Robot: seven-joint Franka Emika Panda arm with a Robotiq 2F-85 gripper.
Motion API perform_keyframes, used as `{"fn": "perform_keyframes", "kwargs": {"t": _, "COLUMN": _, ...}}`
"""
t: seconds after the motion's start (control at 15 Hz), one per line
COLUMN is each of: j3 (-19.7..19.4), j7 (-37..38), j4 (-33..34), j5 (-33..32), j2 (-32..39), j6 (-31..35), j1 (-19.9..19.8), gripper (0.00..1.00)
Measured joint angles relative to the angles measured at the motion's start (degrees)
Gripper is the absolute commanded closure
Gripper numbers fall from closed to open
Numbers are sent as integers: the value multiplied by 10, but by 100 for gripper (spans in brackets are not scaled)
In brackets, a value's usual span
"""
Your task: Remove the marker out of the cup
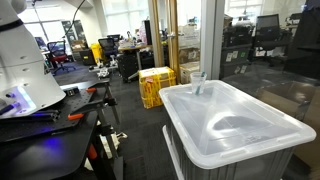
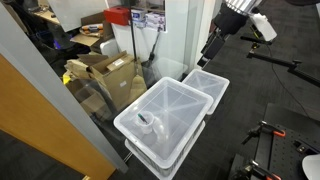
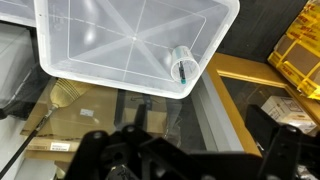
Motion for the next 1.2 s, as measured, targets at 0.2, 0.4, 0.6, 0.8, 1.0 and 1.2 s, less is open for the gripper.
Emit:
{"fn": "perform_keyframes", "kwargs": {"t": 0.2, "j3": 11, "j7": -3, "j4": 1, "j5": 28, "j2": 37, "j6": 37, "j1": 18, "gripper": 0}}
{"fn": "perform_keyframes", "kwargs": {"t": 0.4, "j3": 22, "j7": -25, "j4": 7, "j5": 52, "j2": 78, "j6": 67, "j1": 28, "gripper": 0}}
{"fn": "perform_keyframes", "kwargs": {"t": 0.6, "j3": 38, "j7": -48, "j4": 16, "j5": 68, "j2": 122, "j6": 94, "j1": 29, "gripper": 0}}
{"fn": "perform_keyframes", "kwargs": {"t": 0.8, "j3": 58, "j7": -78, "j4": 32, "j5": 86, "j2": 168, "j6": 112, "j1": 27, "gripper": 0}}
{"fn": "perform_keyframes", "kwargs": {"t": 1.0, "j3": 83, "j7": -87, "j4": 52, "j5": 93, "j2": 212, "j6": 125, "j1": 17, "gripper": 0}}
{"fn": "perform_keyframes", "kwargs": {"t": 1.2, "j3": 112, "j7": -87, "j4": 71, "j5": 93, "j2": 256, "j6": 147, "j1": -4, "gripper": 0}}
